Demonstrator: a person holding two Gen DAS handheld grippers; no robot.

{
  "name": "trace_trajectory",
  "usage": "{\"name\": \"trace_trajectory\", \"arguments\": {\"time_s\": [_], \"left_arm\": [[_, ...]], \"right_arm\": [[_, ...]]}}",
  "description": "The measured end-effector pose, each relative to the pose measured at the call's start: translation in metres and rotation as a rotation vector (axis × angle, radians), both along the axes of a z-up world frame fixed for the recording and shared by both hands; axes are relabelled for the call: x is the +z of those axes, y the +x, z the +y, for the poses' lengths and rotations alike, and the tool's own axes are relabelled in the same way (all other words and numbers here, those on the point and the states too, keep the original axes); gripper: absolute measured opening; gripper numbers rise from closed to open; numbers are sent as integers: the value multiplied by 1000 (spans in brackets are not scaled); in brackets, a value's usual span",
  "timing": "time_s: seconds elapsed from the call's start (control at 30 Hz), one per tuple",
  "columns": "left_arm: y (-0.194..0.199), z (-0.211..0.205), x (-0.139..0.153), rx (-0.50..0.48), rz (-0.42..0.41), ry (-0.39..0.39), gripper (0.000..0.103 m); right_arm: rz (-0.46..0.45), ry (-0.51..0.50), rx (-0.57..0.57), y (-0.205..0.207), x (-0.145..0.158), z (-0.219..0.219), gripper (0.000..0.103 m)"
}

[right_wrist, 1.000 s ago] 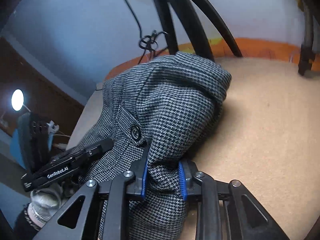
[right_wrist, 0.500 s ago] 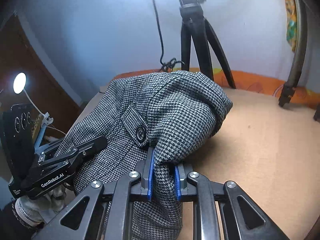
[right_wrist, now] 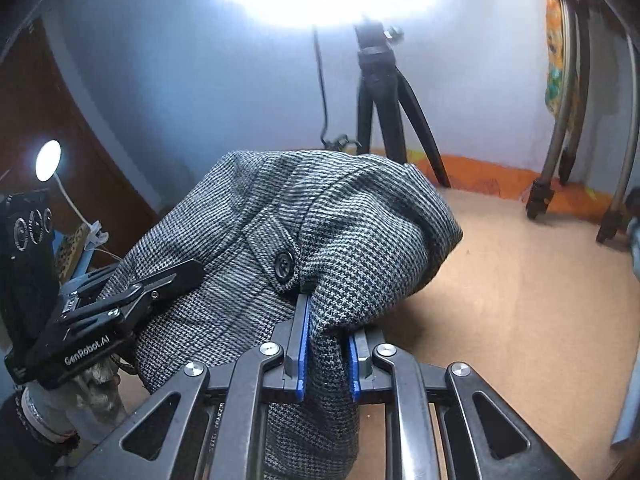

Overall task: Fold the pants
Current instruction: 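Grasp the trouser bundle with the left tool while the right tool holds its edge, then lift the folded trousers with both tools and carry them toward the clothes stack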

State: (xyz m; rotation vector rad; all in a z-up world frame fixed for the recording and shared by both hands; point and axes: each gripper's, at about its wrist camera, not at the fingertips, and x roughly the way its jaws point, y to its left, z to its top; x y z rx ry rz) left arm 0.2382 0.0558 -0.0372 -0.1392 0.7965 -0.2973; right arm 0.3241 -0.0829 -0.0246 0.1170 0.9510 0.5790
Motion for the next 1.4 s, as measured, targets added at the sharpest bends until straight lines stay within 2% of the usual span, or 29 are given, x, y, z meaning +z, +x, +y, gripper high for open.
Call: {"name": "trace_trajectory", "arguments": {"time_s": [0.07, 0.13, 0.17, 0.2, 0.23, 0.27, 0.4, 0.43, 0.5, 0.57, 0.63, 0.77, 0.8, 0.83, 0.87, 0.9, 1.0, 1.1, 1.4], "left_arm": [[11, 9, -15, 38, 59, 27, 18], [20, 24, -25, 76, 105, 5, 21], [24, 30, -29, 88, 118, -7, 28], [29, 37, -32, 104, 134, -15, 44], [34, 42, -36, 113, 154, -21, 53], [41, 47, -41, 121, 179, -33, 60], [58, 48, -54, 81, 242, -103, 60], [61, 46, -58, 66, 255, -127, 61], [65, 39, -61, 58, 263, -132, 69], [72, 34, -67, 52, 273, -143, 69], [78, 31, -72, 44, 279, -184, 70], [81, 34, -71, 36, 253, -249, 67], [82, 32, -71, 32, 241, -248, 62], [82, 28, -72, 16, 240, -255, 51], [83, 24, -74, 2, 254, -270, 41], [82, 22, -74, 12, 243, -269, 38], [79, 18, -69, 24, 223, -260, 27], [72, 13, -59, 26, 192, -259, 23], [34, -11, -11, -3, 61, -200, 21]], "right_arm": [[29, -4, -2, 7, -9, -6, 14], [41, -27, 1, 11, -16, -2, 14], [51, -32, -2, 15, -20, 0, 14], [56, -33, -4, 16, -23, 0, 16], [61, -30, -4, 18, -25, 0, 17], [69, -25, 0, 20, -28, 0, 23], [91, -40, -20, 25, -39, -6, 44], [100, -32, -26, 26, -42, -10, 44], [125, -9, -32, 30, -50, -16, 51], [150, 4, -50, 33, -59, -21, 60], [176, 27, -55, 37, -68, -26, 62], [206, 110, -30, 44, -79, -28, 62], [202, 113, -25, 45, -80, -27, 62], [197, 118, -14, 44, -80, -25, 62], [201, 127, 2, 45, -81, -22, 57], [200, 131, 15, 45, -82, -18, 46], [188, 101, 33, 39, -83, -2, 30], [135, 62, 43, 30, -72, 5, 21], [-21, -31, 84, -5, -23, 4, 19]]}}
